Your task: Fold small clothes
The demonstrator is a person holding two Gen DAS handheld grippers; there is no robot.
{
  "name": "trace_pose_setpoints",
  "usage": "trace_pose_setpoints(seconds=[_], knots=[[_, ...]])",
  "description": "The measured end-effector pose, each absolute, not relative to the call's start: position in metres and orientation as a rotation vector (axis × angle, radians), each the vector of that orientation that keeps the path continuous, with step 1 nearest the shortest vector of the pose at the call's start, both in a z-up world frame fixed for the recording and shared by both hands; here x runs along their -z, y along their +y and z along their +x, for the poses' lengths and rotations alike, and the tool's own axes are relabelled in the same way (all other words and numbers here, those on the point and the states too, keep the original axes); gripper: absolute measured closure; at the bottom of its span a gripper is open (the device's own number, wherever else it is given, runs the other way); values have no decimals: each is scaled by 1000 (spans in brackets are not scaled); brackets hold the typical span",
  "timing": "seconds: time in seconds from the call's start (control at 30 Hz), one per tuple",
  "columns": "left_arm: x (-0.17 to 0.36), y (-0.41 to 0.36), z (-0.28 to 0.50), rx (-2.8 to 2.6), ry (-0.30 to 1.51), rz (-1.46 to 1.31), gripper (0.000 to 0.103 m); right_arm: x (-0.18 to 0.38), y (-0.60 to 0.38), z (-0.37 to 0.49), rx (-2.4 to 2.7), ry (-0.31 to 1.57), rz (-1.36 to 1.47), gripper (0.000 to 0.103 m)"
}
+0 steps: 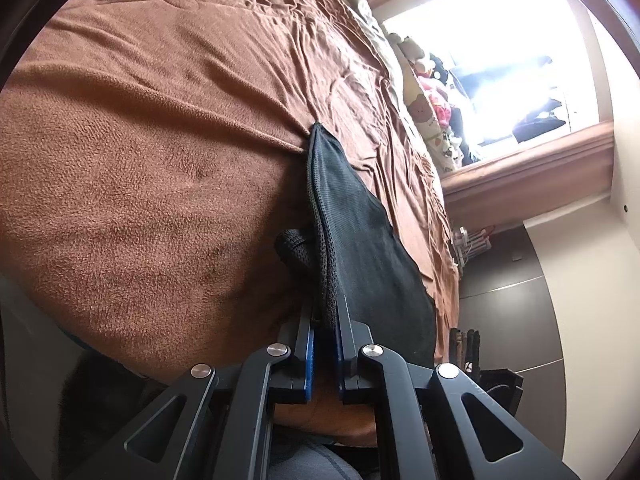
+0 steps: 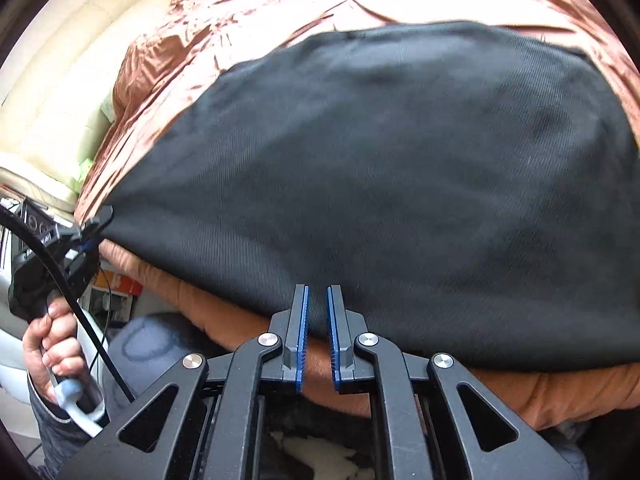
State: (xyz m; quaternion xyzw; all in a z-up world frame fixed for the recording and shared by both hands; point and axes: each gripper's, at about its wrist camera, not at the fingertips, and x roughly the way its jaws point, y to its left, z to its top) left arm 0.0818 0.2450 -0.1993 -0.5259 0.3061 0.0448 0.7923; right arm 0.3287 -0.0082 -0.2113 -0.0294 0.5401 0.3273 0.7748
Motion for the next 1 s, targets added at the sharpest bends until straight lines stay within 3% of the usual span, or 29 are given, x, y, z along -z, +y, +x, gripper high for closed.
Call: trace_pose_setpoints(seconds=[1.0], knots=[[217,245,88,-203,725,-1209,95,226,52,457,-578,1110,-13,97]])
